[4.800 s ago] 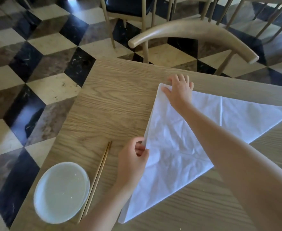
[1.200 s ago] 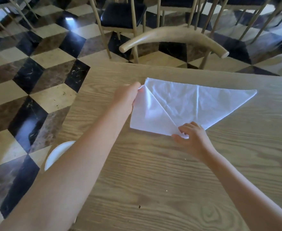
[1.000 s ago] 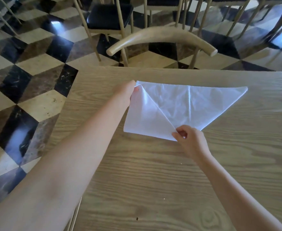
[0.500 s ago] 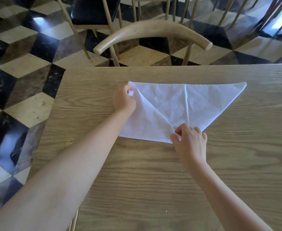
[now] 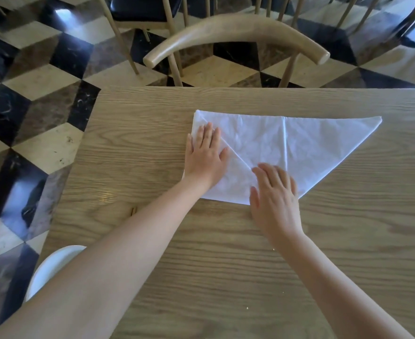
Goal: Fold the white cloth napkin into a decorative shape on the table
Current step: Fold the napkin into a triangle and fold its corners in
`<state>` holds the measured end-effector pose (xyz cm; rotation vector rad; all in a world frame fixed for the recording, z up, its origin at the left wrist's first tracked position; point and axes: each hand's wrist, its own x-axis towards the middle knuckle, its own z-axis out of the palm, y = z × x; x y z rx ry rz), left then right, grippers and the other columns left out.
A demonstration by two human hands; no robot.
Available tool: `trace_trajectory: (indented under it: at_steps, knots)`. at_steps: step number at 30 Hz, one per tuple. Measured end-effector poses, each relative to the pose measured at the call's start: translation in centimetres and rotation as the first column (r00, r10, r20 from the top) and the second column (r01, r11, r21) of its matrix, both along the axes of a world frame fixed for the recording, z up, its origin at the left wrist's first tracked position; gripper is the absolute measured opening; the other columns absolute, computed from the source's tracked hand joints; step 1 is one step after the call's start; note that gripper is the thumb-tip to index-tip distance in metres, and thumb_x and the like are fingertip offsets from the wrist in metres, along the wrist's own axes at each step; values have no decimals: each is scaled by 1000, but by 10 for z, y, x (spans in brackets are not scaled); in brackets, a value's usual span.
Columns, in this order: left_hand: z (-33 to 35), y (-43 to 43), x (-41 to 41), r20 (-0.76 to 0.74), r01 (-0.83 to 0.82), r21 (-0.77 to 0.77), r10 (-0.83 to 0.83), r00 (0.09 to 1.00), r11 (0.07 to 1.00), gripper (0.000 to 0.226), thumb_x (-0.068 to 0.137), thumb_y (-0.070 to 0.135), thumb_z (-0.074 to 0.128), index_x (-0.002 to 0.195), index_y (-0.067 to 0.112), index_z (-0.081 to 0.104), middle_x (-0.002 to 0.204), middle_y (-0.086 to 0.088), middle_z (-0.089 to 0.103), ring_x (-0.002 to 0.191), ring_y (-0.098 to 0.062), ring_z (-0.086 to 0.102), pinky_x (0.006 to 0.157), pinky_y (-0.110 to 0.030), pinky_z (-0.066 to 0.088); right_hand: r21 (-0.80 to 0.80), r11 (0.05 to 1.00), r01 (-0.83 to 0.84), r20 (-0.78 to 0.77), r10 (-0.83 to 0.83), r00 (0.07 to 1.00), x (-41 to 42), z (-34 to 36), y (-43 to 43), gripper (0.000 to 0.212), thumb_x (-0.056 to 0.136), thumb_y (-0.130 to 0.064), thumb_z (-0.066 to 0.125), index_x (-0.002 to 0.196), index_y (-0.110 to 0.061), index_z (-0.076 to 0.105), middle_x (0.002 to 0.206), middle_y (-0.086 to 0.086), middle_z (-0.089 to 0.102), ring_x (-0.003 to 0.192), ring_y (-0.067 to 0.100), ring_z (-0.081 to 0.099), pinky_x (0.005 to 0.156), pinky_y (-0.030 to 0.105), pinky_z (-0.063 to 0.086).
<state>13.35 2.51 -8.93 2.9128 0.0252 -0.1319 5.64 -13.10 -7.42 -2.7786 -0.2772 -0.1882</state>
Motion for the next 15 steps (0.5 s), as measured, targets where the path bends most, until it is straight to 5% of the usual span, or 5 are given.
trace_trajectory:
  at_steps: [4,15]
  knots:
    - [-8,0,-2,27,17,68,-19,999,998,59,98,41,18,148,14,3,158,-3,-1,144,-17,-8,116,-42,-8,-84,981,-176,-158,161,974,8,-15,-2,61,91,-40,19,144,-10,24,154,7,22,143,18,12,115,34,0]
    - [-12,0,-2,95,7,104,-17,995,995,60,97,42,18,148,12,5,158,-5,1,144,-17,-6,117,-41,-8,-120,978,-173,-157,153,976,8,-21,-5,60,93,-42,16,147,-13,17,156,3,14,144,14,7,116,35,2]
